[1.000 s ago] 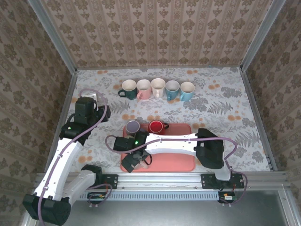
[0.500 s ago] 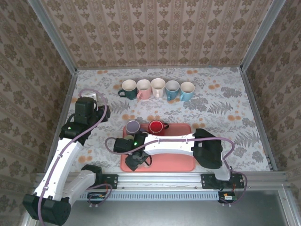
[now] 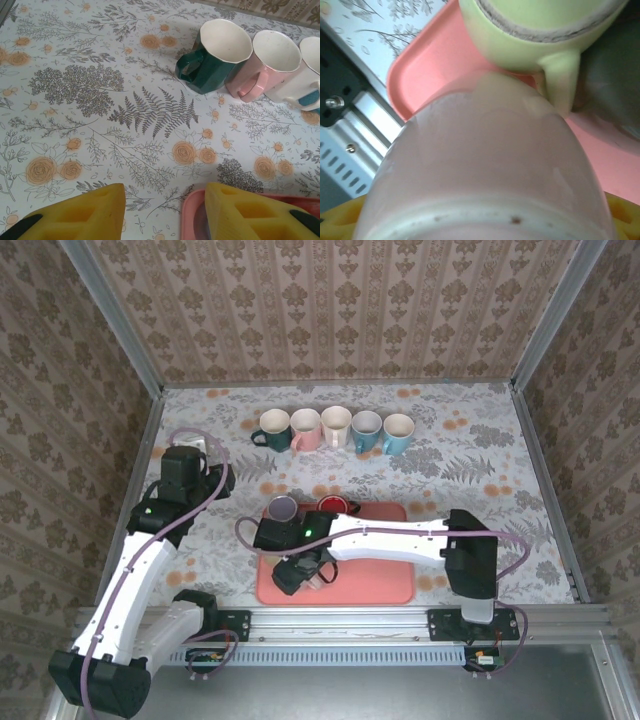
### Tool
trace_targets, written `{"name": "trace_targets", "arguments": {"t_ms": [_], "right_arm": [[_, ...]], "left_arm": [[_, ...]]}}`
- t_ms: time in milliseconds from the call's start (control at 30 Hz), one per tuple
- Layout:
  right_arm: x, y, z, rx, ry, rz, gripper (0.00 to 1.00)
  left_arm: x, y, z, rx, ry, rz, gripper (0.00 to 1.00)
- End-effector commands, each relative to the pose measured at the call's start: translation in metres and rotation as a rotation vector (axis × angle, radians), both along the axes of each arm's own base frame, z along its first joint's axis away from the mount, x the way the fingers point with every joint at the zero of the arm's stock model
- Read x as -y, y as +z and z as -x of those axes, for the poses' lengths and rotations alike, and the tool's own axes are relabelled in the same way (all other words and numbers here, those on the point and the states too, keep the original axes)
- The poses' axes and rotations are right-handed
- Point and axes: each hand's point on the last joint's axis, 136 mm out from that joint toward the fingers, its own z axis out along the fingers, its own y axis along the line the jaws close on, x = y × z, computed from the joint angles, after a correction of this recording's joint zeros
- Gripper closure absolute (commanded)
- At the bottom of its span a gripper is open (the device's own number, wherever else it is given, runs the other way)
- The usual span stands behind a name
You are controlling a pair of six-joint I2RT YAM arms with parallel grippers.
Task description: Turn the mug right side up
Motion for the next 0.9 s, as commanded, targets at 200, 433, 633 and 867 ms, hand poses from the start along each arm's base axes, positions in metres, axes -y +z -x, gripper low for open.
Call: {"name": "trace_targets", "arguments": {"t_ms": [200, 433, 633, 867], "right_arm": [[0.025, 0.06, 0.006, -0.093, 0.05, -0.11, 0.56], [0.041, 0.146, -0.027, -0.138, -0.07, -0.434, 0.67], [0.053, 0.206, -0.076, -0.17, -0.223, -0.727, 0.68], [0.069, 0.218, -0.15, -0.208, -0.432, -0.958, 0.71]], "left_arm": [[-0.003, -0.003, -0.002, 0.003, 0.007, -0.011, 0.52], [-0.002, -0.006, -0.003, -0.002, 0.002, -0.015, 0.52], [0.006, -0.008, -0.004, -0.007, -0.04, -0.002, 0.52], [0.06, 0.008, -0.007, 0.024, -0.255, 0.193, 0.49]]}}
